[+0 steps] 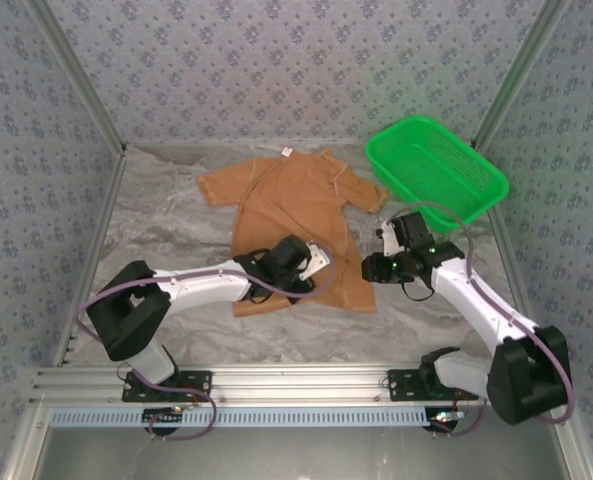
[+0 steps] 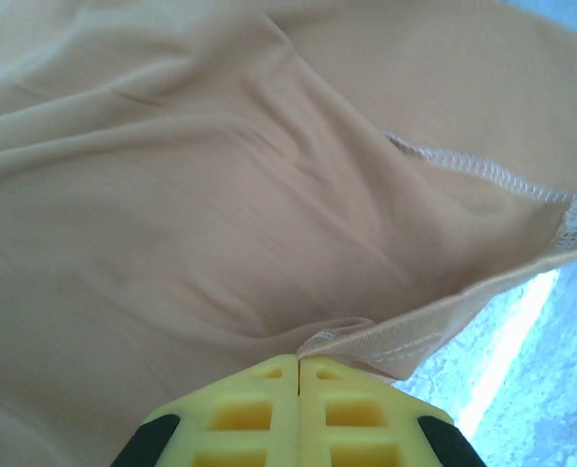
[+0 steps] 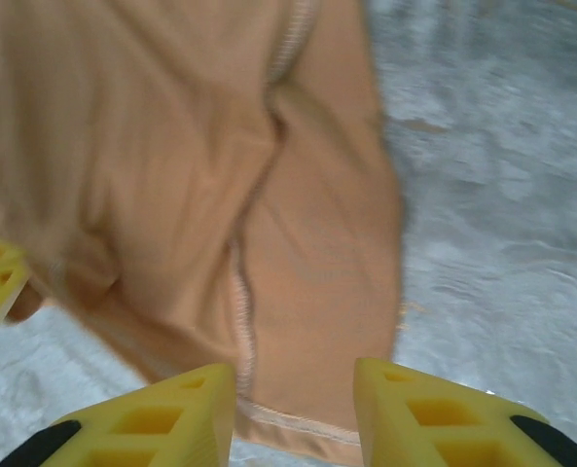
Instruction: Fold the inside-out t-shirt
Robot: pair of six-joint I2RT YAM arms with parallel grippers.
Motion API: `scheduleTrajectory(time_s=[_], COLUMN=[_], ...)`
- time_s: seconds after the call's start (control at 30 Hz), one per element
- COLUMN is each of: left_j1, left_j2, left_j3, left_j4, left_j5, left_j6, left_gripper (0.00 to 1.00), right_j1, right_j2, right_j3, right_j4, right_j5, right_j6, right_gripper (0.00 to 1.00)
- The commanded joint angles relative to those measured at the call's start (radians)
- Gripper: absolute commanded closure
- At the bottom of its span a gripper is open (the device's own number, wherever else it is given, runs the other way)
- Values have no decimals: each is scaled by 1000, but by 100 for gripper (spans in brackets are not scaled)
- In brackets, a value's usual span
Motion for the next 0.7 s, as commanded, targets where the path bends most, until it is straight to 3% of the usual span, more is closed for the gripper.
scheduleTrajectory(time_s=[0.0,0.27,0.43,0.57,0.67], left_j1=[36,123,161,187,190], left_j2=[-70,-78,-100,-110,-111], left_j3=[53,71,51,43,35], left_j4=[-104,-112,-81,-66,-60], left_j5=[98,285,305,364,361], left_j6=[-93,-160,-169,-178,-166], left_gripper=[100,100,100,100,100], right_j1=[67,259,280,329,328], right_j2=[-79,-116,-92,-76,-24], right_j3=[-35,-100,-126,-154,-152], right_j4=[92,312,398,454,499], right_j5=[-69,52,25,149,136], right_j6=[-39,-43,-52,-51,-113], right_gripper=[60,55,54,48,43])
